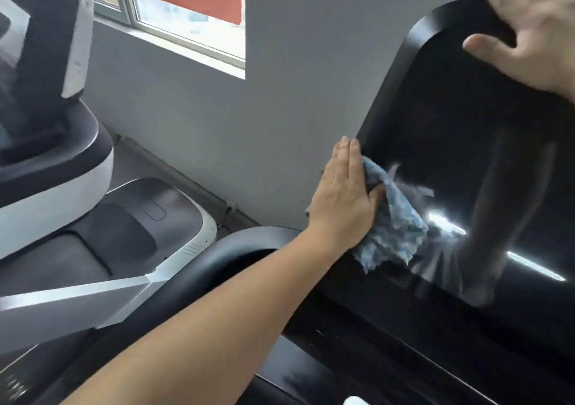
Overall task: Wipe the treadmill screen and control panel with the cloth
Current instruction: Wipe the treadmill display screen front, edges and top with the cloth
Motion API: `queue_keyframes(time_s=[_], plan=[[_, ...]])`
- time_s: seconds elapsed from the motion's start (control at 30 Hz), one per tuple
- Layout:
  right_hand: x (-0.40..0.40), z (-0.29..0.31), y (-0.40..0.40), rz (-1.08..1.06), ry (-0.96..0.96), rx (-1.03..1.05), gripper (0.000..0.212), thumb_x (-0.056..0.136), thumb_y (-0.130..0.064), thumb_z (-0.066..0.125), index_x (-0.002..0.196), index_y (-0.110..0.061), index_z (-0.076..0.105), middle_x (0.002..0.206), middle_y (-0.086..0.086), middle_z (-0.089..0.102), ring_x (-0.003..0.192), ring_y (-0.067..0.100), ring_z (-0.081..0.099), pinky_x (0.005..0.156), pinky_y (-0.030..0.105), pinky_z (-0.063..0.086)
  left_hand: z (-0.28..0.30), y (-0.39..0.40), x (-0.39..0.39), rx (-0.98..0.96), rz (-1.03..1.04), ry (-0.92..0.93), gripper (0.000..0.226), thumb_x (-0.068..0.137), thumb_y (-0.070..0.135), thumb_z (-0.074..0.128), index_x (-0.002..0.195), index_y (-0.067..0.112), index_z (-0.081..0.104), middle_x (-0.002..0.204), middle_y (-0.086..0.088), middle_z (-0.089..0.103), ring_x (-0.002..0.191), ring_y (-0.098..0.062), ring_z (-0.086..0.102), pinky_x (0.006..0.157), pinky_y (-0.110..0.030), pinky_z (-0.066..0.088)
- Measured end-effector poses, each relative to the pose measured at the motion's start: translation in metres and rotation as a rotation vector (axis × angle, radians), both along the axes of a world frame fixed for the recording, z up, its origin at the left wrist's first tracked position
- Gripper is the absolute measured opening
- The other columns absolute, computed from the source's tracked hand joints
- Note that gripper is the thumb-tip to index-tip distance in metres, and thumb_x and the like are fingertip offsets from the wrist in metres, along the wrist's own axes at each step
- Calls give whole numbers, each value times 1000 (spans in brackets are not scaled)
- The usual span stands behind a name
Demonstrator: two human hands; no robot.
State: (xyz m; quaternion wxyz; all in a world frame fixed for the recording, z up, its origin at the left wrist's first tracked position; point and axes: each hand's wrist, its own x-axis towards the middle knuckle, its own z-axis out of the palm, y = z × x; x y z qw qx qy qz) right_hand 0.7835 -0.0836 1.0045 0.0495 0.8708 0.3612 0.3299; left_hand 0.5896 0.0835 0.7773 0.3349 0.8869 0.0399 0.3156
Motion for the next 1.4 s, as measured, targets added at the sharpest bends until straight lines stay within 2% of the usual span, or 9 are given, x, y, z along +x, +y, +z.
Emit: queue_keyframes(time_s=[0.1,0.2,0.3,0.43,0.67,0.97,1.1,1.27,1.4], plan=[[-7,4,-1,-2,-17,-35,90,88,-85,17,158,-29,10,163,5,28,152,26,18,115,62,27,49,1,43,46,26,-44,78,102,45,44,156,1,8,164,-18,11,153,-27,7,124,-37,12],[-28,-1,5,72,-67,-116,88,90,-81,17,157,-24,26,162,12,29,151,29,20,122,53,16,51,1,48,79,31,-75,78,102,48,40,157,4,6,165,-17,10,153,-26,6,124,-35,10],[-54,-29,24,244,-123,-217,83,94,-73,26,155,-17,34,161,20,28,151,35,22,124,50,12,23,2,23,76,8,-70,76,103,49,37,157,7,3,166,-14,6,153,-24,2,125,-36,9],[-78,-69,53,446,-228,-253,69,99,-63,41,148,-14,47,156,22,37,147,38,31,120,54,22,-41,3,-28,54,-17,8,76,101,52,31,158,12,-1,167,-8,0,153,-17,-3,125,-37,11],[-95,-125,79,543,-230,-393,55,103,-52,42,130,-9,65,132,21,63,134,40,50,117,56,29,-128,-3,-95,50,51,114,77,98,49,31,156,12,-2,166,-10,1,153,-18,-2,122,-41,19],[-105,-116,85,437,-94,-426,64,102,-53,28,135,-9,61,135,20,62,133,39,51,119,53,27,-30,-4,-26,0,46,55,82,100,49,40,156,1,3,165,-18,7,153,-28,4,125,-40,11],[-112,-117,83,357,-27,-470,74,97,-63,20,141,-16,55,145,20,53,143,37,38,122,51,19,-84,-4,-62,22,55,10,80,100,50,37,156,6,0,165,-17,9,153,-27,9,122,-44,21],[-120,-122,73,328,-3,-485,76,96,-66,17,144,-19,52,151,19,46,149,34,27,124,51,14,-161,-10,-132,-19,26,150,78,94,40,39,154,21,-7,163,-1,-6,151,-27,-1,119,-54,26],[-128,-119,70,282,56,-511,82,92,-67,10,148,-20,47,156,17,40,152,30,18,125,47,7,-158,-4,-139,125,-4,269,108,89,26,61,151,17,-27,160,-3,-30,152,-30,-5,121,-47,25]])
